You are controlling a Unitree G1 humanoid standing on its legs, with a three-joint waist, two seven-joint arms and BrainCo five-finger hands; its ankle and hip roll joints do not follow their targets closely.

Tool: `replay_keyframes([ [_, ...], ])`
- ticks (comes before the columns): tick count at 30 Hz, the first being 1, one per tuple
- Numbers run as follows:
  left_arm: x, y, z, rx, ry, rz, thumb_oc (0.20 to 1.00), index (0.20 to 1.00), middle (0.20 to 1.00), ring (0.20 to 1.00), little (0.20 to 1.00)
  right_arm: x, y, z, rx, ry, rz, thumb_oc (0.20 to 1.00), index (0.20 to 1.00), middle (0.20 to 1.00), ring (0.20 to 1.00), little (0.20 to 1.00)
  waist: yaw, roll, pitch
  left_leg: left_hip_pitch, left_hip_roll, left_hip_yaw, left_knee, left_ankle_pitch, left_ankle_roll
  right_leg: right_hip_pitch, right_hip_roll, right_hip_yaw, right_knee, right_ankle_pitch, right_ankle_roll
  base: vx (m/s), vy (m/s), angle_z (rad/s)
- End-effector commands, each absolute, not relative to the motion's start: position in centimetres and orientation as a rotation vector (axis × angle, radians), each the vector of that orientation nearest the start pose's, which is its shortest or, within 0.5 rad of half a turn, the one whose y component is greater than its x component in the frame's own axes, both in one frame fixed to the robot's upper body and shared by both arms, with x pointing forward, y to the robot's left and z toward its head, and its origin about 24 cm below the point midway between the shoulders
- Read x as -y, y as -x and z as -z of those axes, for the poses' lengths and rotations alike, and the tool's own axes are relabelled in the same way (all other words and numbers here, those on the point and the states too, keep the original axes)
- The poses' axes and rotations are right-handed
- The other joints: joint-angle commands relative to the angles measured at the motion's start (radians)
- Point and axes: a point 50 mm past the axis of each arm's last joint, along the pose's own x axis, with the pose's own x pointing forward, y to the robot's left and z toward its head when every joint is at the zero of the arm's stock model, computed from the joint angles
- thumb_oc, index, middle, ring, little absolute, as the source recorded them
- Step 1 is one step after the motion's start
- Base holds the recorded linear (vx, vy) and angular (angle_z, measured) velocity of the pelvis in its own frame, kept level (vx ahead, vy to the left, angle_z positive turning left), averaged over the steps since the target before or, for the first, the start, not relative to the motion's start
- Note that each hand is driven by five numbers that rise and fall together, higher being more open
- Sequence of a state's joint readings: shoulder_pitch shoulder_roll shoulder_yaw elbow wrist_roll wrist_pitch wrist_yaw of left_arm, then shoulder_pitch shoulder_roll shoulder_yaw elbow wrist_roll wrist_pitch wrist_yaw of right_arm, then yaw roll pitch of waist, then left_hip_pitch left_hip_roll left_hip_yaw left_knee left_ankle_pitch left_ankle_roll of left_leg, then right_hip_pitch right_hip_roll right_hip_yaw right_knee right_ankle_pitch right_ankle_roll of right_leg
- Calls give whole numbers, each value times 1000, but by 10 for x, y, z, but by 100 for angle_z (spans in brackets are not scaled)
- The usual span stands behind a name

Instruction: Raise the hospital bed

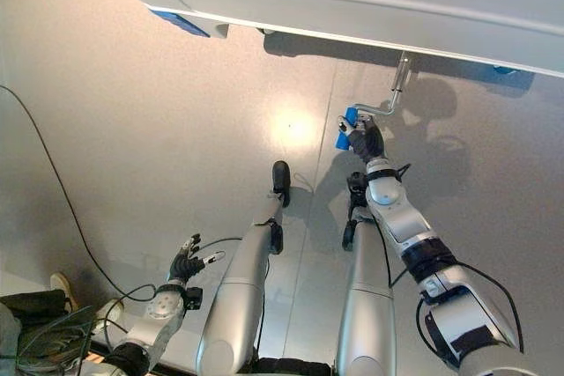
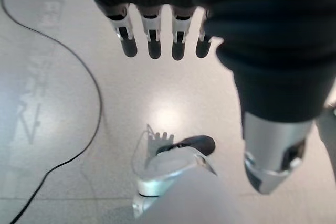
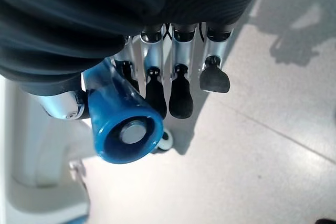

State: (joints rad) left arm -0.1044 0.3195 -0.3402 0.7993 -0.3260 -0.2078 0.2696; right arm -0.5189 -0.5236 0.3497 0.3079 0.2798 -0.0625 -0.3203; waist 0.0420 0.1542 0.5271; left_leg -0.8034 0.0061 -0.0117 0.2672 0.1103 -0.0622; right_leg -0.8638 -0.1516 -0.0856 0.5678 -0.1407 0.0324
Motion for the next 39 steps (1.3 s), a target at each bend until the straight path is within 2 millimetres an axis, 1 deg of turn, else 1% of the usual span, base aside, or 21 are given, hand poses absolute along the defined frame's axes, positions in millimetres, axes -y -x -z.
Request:
replay_keyframes([
  [1, -217, -197, 97, -587, -251, -179, 1000, 1000, 1000, 1000, 1000, 142, -305, -239, 848, 111, -142, 200, 200, 200, 200, 200, -40, 12, -7, 55, -14, 10, 54, -57, -19, 77, -24, 52, -149, 156, 125, 0, -17, -9],
  [4, -219, -195, 98, -591, -253, -177, 1000, 1000, 1000, 1000, 1000, 150, -300, -243, 871, 128, -116, 200, 200, 200, 200, 200, -47, 11, -7, 70, -12, 13, 48, -58, -20, 87, -22, 55, -155, 156, 125, 3, -22, -9],
  [5, -219, -195, 98, -591, -253, -177, 1000, 1000, 1000, 1000, 1000, 150, -300, -243, 871, 128, -116, 200, 200, 200, 200, 200, -47, 11, -7, 70, -12, 13, 48, -58, -20, 87, -22, 55, -155, 156, 125, 0, 0, 0],
  [7, -221, -192, 98, -586, -247, -184, 1000, 1000, 1000, 1000, 1000, 164, -298, -240, 868, 100, -62, 200, 200, 200, 200, 200, -58, 6, -7, 97, -5, 24, 35, -54, -23, 106, -11, 68, -171, 155, 122, 4, -22, -4],
  [8, -221, -192, 98, -586, -247, -184, 1000, 1000, 1000, 1000, 1000, 164, -298, -240, 868, 100, -62, 200, 200, 200, 200, 200, -58, 6, -7, 97, -5, 24, 35, -54, -23, 106, -11, 68, -171, 155, 122, -4, -25, -11],
  [12, -221, -191, 98, -588, -235, -183, 1000, 1000, 1000, 1000, 1000, 180, -294, -238, 863, 60, -11, 200, 200, 200, 200, 200, -66, 5, -7, 109, -2, 28, 31, -53, -24, 114, -8, 72, -175, 156, 120, -3, -28, -13],
  [13, -221, -189, 100, -597, -232, -190, 1000, 1000, 1000, 1000, 1000, 189, -292, -236, 863, 46, 29, 200, 200, 200, 200, 200, -72, 5, -7, 118, -1, 31, 25, -53, -26, 115, -5, 78, -176, 156, 119, 0, 0, 0],
  [15, -221, -189, 100, -597, -230, -193, 1000, 1000, 1000, 1000, 1000, 194, -291, -237, 866, 40, 46, 200, 200, 200, 200, 200, -73, 6, -7, 122, 1, 33, 23, -53, -27, 117, -4, 81, -178, 156, 119, 0, 0, 0],
  [17, -221, -188, 100, -599, -220, -200, 1000, 1000, 1000, 1000, 1000, 201, -289, -238, 875, 13, 82, 200, 200, 200, 200, 200, -76, 7, -7, 124, 4, 36, 13, -46, -27, 112, 1, 84, -183, 166, 118, 4, -7, -2],
  [18, -222, -186, 102, -608, -215, -205, 1000, 1000, 1000, 1000, 1000, 208, -287, -236, 874, -10, 111, 200, 200, 200, 200, 200, -81, 3, -7, 129, 6, 39, 16, -52, -27, 116, 4, 88, -182, 160, 118, -5, -9, -5],
  [19, -222, -187, 101, -605, -214, -205, 1000, 1000, 1000, 1000, 1000, 208, -287, -237, 877, -10, 111, 200, 200, 200, 200, 200, -80, 3, -7, 126, 6, 39, 14, -46, -27, 112, 5, 89, -186, 166, 118, 14, -25, -8],
  [20, -221, -186, 102, -605, -207, -208, 1000, 1000, 1000, 1000, 1000, 214, -286, -234, 870, -16, 148, 200, 200, 200, 200, 200, -84, 2, -7, 132, 8, 42, 16, -53, -28, 115, 8, 91, -181, 159, 116, -7, -16, -9],
  [22, -221, -187, 101, -603, -207, -207, 1000, 1000, 1000, 1000, 1000, 217, -286, -233, 871, -19, 162, 200, 200, 200, 200, 200, -85, 2, -7, 128, 9, 43, 16, -48, -28, 113, 8, 92, -186, 165, 116, -4, -28, -8],
  [26, -221, -185, 102, -607, -203, -217, 1000, 1000, 1000, 1000, 1000, 229, -282, -231, 877, -23, 243, 200, 200, 200, 200, 200, -92, 1, -7, 132, 11, 44, 18, -55, -30, 115, 11, 96, -183, 158, 114, 0, -7, -1],
  [27, -222, -185, 102, -607, -201, -224, 1000, 1000, 1000, 1000, 1000, 232, -282, -231, 877, -27, 268, 200, 200, 200, 200, 200, -93, 0, -7, 127, 12, 45, 16, -49, -30, 111, 13, 98, -188, 166, 113, 0, 0, 0],
  [29, -222, -184, 102, -608, -197, -233, 1000, 1000, 1000, 1000, 1000, 241, -283, -227, 859, -16, 329, 200, 200, 200, 200, 200, -95, -2, -7, 128, 12, 45, 23, -57, -29, 108, 17, 100, -183, 160, 112, 4, -7, -2],
  [30, -222, -185, 102, -605, -196, -234, 1000, 1000, 1000, 1000, 1000, 241, -283, -227, 862, -16, 329, 200, 200, 200, 200, 200, -94, -2, -7, 123, 13, 45, 20, -51, -29, 104, 17, 100, -187, 167, 112, 6, -22, -4],
  [32, -222, -186, 101, -599, -191, -240, 1000, 1000, 1000, 1000, 1000, 248, -283, -223, 843, -1, 383, 200, 200, 200, 200, 200, -96, -5, -7, 118, 13, 46, 25, -53, -28, 98, 20, 102, -185, 167, 111, 3, -22, -4],
  [34, -223, -186, 101, -599, -194, -250, 1000, 1000, 1000, 1000, 1000, 260, -283, -216, 806, 24, 473, 200, 200, 200, 200, 200, -100, -8, -7, 108, 15, 44, 38, -64, -27, 90, 23, 105, -175, 159, 111, 7, -13, -2],
  [37, -222, -187, 100, -590, -192, -253, 1000, 1000, 1000, 1000, 1000, 265, -284, -212, 787, 45, 517, 200, 200, 200, 200, 200, -101, -10, -7, 102, 16, 44, 42, -66, -27, 85, 24, 106, -174, 159, 110, 0, 0, 0],
  [39, -222, -186, 99, -584, -196, -252, 1000, 1000, 1000, 1000, 1000, 276, -285, -202, 738, 62, 586, 200, 200, 200, 200, 200, -101, -10, -7, 93, 17, 43, 47, -68, -25, 76, 24, 105, -168, 158, 109, 0, 0, 0],
])
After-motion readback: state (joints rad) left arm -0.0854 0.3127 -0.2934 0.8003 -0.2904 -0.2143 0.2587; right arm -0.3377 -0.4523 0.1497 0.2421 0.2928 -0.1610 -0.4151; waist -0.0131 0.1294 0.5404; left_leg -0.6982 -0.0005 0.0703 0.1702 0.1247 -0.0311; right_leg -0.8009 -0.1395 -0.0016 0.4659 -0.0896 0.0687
